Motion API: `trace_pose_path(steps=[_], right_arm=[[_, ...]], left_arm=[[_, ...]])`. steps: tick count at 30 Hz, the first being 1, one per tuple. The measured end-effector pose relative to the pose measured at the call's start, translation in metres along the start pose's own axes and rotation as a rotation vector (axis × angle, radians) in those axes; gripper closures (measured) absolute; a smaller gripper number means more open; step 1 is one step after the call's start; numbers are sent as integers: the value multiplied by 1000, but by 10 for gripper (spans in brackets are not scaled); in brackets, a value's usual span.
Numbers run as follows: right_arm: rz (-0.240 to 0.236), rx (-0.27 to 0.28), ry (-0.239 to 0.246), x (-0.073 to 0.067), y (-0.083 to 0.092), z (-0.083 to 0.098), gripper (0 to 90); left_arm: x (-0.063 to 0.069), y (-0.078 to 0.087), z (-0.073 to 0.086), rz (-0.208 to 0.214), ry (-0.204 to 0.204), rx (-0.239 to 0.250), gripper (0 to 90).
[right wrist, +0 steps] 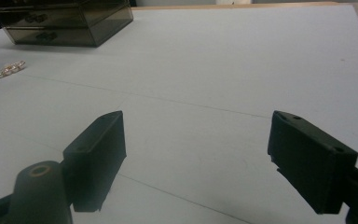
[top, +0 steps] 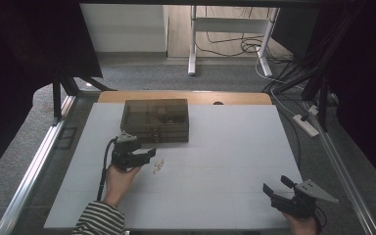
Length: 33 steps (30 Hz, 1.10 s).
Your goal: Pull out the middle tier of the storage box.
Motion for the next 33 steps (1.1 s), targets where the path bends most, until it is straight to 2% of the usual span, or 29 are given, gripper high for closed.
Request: trace_pose_path(steps=[16,19,27,31,33], right_arm=[[-5,0,-6,0,0,0,191],[-6,1,-7,0,0,0,191],[-8,2,-6,0,0,0,191],[-10,2,-7,0,0,0,191],[-11,1,-9,0,0,0,191]], left_arm=[[-6,-16,-21,-24,17,-76,340],[-8,-20,-24,-19,33,-95,344],[-11,-32,-30,-38,57,-147,342],[-14,-38,-32,-32,98,-155,360],[-17,-40,-34,-43,109,-161,360]])
Point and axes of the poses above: each handheld gripper's, and its own axes: y roughly backward along the jaws, z roughly out of its underside, x roughly to its right, the point moved 4 cm from there along -y, roughly forward along the jaws, and after that the axes turned 12 degrees about z, right-handed, at the moved point
